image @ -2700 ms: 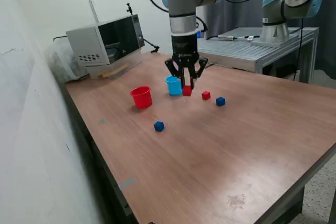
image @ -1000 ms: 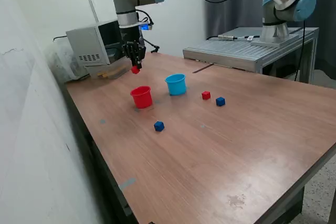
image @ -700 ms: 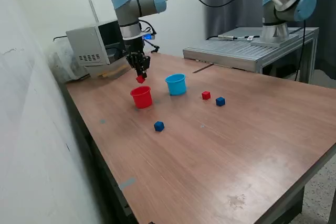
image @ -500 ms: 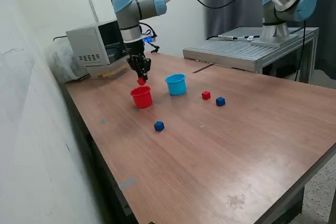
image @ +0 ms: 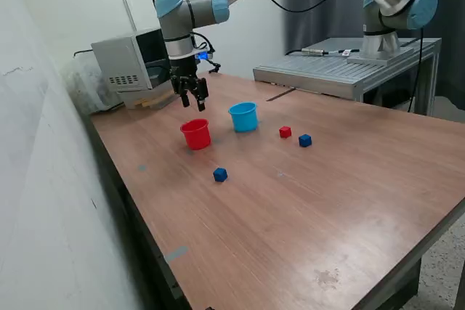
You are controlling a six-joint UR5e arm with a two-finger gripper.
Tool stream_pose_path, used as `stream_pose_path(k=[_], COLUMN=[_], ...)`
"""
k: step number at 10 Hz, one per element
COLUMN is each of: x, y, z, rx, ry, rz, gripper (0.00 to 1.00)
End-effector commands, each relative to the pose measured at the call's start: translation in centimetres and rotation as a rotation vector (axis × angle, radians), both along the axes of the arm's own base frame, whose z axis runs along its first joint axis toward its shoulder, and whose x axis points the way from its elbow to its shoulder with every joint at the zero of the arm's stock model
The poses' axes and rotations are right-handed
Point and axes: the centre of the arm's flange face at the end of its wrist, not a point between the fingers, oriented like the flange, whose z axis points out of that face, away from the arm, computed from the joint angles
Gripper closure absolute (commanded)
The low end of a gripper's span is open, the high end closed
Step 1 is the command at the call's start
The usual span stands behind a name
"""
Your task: Place red objects in the red bin, and blue objects in the blue bin.
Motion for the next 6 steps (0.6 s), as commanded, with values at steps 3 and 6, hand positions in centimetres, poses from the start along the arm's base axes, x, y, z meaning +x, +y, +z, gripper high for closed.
stream_pose_path(k=[3, 6], x=[6.8, 15.3], y=[-5.5, -9.3], z=[4.6, 9.3], rx=[0.0, 0.014], ry=[-0.07, -0.134], rz=[0.049, 0.074], gripper=[0.0, 0.0])
